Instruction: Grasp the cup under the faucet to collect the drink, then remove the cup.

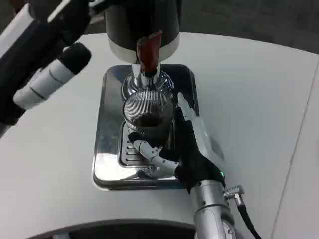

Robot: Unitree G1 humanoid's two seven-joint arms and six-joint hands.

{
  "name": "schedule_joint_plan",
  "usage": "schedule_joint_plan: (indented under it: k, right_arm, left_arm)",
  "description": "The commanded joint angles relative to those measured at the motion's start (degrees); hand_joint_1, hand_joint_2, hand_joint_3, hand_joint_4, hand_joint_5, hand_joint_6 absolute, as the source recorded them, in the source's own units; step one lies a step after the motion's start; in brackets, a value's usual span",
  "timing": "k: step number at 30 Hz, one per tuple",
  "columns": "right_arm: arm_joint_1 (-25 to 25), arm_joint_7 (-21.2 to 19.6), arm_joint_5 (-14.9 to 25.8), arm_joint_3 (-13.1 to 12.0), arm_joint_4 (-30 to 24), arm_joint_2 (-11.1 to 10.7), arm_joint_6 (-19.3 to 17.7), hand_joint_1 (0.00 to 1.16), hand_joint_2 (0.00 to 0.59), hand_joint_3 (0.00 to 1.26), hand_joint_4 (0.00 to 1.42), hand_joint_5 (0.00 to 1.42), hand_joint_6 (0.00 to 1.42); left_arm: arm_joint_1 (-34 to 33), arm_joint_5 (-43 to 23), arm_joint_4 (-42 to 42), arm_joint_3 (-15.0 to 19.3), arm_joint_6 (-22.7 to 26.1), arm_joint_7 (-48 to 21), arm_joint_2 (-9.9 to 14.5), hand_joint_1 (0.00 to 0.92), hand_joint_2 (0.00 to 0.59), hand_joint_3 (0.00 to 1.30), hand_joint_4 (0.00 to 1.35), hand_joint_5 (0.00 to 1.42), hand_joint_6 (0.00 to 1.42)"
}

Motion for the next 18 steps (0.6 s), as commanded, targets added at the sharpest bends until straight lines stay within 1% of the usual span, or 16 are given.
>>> schedule_joint_plan:
  k: [1,6,9,12,18]
  right_arm:
    - [-0.78,-0.33,1.32,-0.40,2.04,1.16,-0.02,0.57,0.216,0.00,0.00,0.00,0.04]
    - [-1.82,-0.49,2.16,-0.59,3.44,1.20,-0.65,0.58,0.211,0.00,0.00,0.00,0.06]
    - [-2.21,-0.49,2.73,-0.85,4.15,1.25,-1.04,0.58,0.211,0.00,0.00,0.00,0.06]
    - [-2.55,-0.14,3.24,-0.78,4.74,1.01,-1.90,0.61,0.207,0.00,0.00,0.00,0.06]
    - [-3.98,0.19,4.53,-1.02,6.87,1.15,-2.86,0.61,0.207,0.00,0.00,0.00,0.07]
  left_arm:
    - [7.17,0.39,-3.05,3.47,0.86,3.04,0.03,0.000,0.189,0.01,0.00,0.12,0.08]
    - [17.31,2.69,-5.81,7.67,1.15,6.35,-0.19,0.000,0.199,0.02,0.00,0.13,0.08]
    - [21.93,3.87,-7.04,9.21,1.32,8.18,-0.64,0.000,0.211,0.03,0.00,0.13,0.08]
    - [26.48,5.20,-8.30,10.36,1.58,10.04,-1.40,0.000,0.215,0.03,0.00,0.13,0.09]
    - [33.37,7.20,-10.03,10.74,1.85,11.30,-1.96,0.000,0.217,0.04,0.00,0.13,0.09]
